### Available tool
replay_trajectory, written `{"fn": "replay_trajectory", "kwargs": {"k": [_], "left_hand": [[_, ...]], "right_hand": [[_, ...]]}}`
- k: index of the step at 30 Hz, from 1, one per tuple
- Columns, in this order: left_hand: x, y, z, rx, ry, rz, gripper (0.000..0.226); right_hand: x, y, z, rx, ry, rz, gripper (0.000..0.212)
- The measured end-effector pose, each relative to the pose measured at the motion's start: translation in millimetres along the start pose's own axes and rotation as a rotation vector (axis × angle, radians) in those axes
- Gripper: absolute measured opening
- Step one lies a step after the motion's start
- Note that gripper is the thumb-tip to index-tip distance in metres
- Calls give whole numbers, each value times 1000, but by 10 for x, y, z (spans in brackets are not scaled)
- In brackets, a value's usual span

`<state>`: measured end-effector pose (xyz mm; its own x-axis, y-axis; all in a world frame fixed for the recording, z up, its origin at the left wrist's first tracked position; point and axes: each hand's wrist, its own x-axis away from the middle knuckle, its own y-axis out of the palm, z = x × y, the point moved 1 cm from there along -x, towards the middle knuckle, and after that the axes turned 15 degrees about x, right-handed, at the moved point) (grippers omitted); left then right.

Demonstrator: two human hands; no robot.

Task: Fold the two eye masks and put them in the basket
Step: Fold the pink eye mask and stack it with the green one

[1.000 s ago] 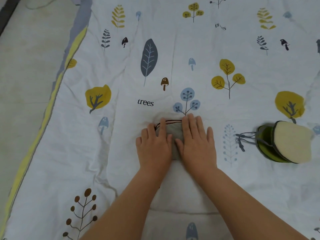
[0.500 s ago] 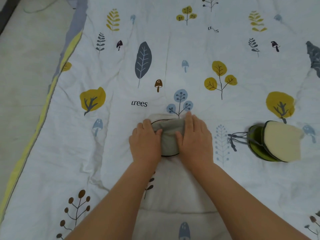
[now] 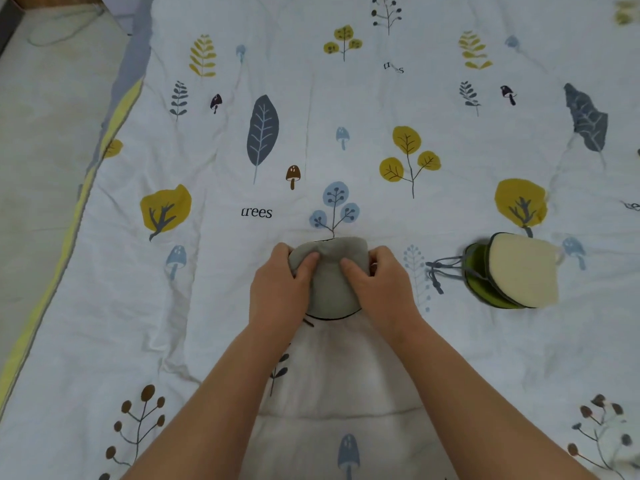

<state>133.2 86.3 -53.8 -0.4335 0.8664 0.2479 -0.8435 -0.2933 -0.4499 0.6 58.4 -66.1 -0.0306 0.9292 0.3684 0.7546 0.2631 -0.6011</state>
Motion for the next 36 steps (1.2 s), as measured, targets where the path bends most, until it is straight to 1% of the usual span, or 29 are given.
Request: {"fn": "replay_trajectory", "kwargs": {"k": [2,7,11,15,20,23,26,31,33,36], "left_hand": [[27,58,90,39,10,-33,30],[82,325,404,69,72,-110,30],[119,636,644,94,72,-229,22],[158,1026,866,75,103,-296,21],[191,1501,1098,29,77,-368,21],[192,1710,1166,16,79,-380,26],[201,1856,1158,-4,90,-382,29],[198,1991,1030,-65,66,-346,25],[189,2021,972,-106,31,-338,29],[171,2047,918,-204,-29,-354,39]], "right_hand": [[30,-133,42,-18,15,36,35],[59,-573,178,2,47,119,35],[61,-948,345,5,88,211,33],[63,-1292,544,16,136,250,29],[9,-1640,813,40,195,334,25],[-52,-1756,962,51,219,365,26],[-115,-1812,1088,66,229,368,24],[-191,-1806,1262,84,257,335,22],[-215,-1786,1295,87,276,303,26],[-255,-1750,1296,81,303,246,42]]}}
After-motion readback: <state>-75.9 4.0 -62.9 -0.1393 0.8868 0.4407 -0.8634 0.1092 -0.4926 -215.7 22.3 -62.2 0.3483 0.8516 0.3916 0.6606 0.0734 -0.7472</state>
